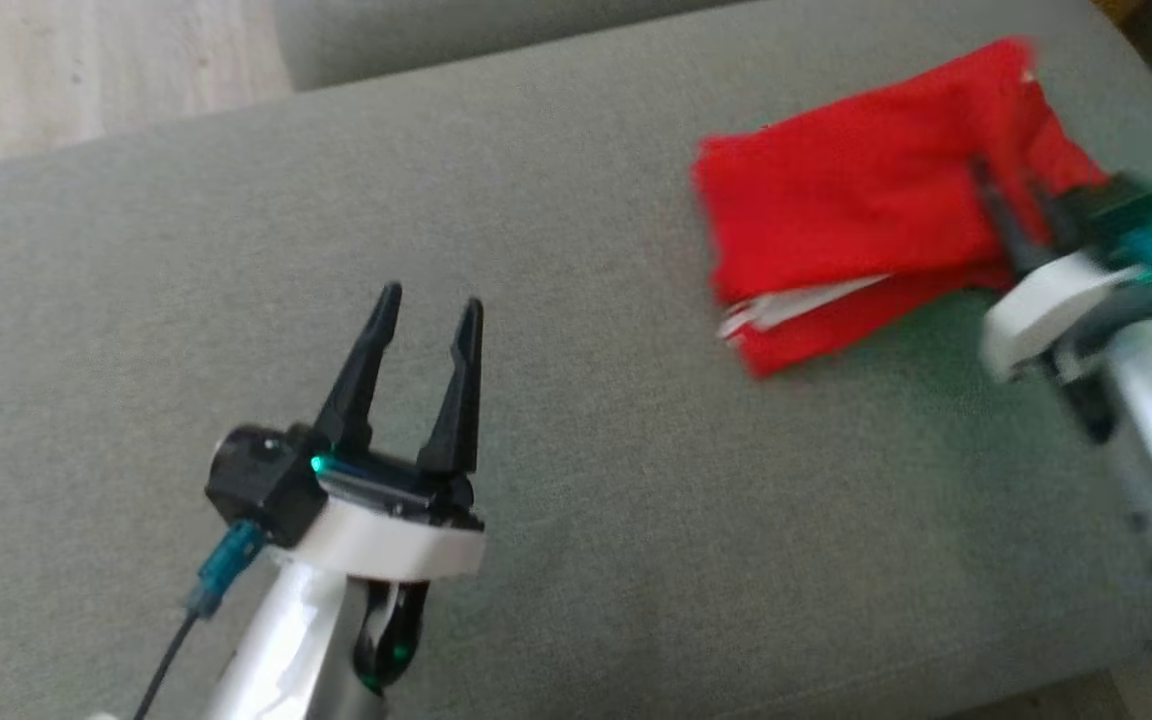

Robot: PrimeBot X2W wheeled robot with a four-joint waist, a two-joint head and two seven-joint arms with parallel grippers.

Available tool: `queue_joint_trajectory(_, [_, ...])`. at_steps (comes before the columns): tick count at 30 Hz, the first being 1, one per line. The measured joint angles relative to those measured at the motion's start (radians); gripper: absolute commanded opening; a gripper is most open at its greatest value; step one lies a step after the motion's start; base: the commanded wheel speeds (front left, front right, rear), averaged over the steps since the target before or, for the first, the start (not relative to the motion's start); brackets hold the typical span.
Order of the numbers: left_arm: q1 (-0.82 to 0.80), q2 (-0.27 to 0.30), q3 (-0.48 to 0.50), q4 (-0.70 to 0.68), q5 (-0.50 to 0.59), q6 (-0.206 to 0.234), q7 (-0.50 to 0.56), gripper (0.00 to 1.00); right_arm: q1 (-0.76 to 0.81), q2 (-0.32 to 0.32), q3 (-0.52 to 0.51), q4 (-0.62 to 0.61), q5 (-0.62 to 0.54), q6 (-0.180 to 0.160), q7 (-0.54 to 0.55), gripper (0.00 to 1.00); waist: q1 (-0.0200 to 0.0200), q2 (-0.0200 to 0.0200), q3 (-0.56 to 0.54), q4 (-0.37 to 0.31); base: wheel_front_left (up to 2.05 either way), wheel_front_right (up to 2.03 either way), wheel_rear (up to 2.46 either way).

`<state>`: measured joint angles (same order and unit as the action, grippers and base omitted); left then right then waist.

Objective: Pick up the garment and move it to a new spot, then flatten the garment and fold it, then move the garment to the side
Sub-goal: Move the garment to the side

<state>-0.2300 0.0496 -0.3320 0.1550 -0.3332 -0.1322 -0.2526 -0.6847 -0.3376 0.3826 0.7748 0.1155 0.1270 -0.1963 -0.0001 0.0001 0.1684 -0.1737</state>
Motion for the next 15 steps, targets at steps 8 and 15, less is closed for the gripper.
queue_joint_trajectory(8, [-0.032,0.007,-0.001,-0.002,0.0,0.0,-0.001,1.0,-0.068,-0.147,-0.098,0.033,0.0,0.0,0.031,0.0,0.0002,0.0,0.071,-0.015,0.0,0.0,0.0])
queue_joint_trajectory(15, [-0.039,0.016,-0.002,-0.001,-0.002,0.0,-0.001,1.0,-0.096,-0.187,-0.188,0.104,-0.021,0.0,0.055,0.0,0.0001,0.0,0.103,0.004,0.0,0.0,0.0])
